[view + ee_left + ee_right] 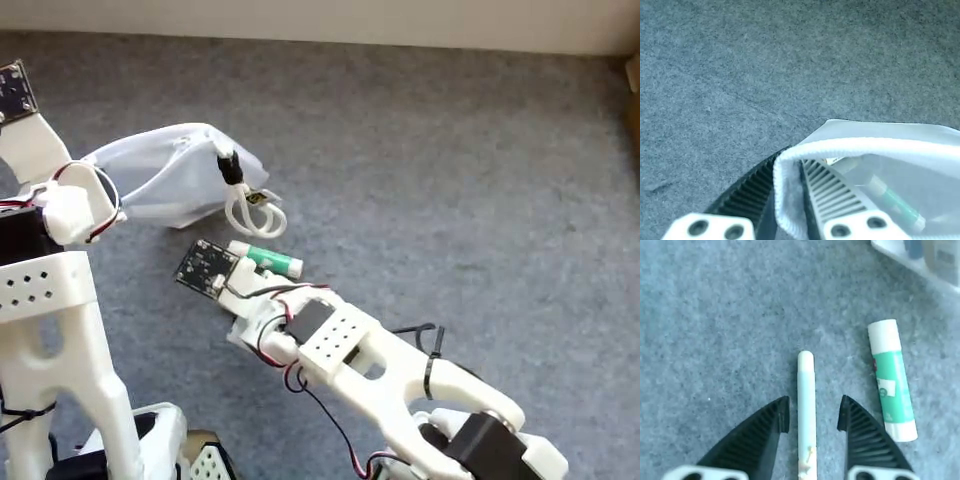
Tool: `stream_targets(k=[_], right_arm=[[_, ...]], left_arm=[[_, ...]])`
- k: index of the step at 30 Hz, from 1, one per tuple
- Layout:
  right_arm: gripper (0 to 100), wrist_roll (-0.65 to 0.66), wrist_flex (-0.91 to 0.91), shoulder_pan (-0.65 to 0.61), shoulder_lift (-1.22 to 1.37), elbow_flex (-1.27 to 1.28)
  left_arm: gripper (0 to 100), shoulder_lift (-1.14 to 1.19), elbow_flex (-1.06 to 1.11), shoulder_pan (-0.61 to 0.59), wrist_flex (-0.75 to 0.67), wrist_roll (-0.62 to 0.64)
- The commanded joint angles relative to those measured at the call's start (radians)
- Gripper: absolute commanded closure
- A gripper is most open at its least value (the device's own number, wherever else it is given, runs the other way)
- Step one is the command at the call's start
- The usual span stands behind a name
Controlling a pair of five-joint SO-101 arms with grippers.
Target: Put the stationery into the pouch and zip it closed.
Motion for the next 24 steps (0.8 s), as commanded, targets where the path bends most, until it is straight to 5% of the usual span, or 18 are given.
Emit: stream_targets(k=[1,11,16,24], right_arm=[[83.6,-0.012,-0.054,-0.028,0.047,-0.018],[84.1,-0.009,-0.111,-0.008,0.32,-0.122],[99.8,-0.006,-0.111,-0.008,0.323,-0.128],[99.5,-0.006,-0.001,-0.008,0.317,-0.133]], left_arm=[[99,0.001,0.007,-0.01,-0.015,0.006],[99,0.001,0.007,-0.013,-0.014,0.005],[99,0.001,0.007,-0.013,-0.015,0.005],[99,0.001,0.007,-0.013,-0.011,0.005]])
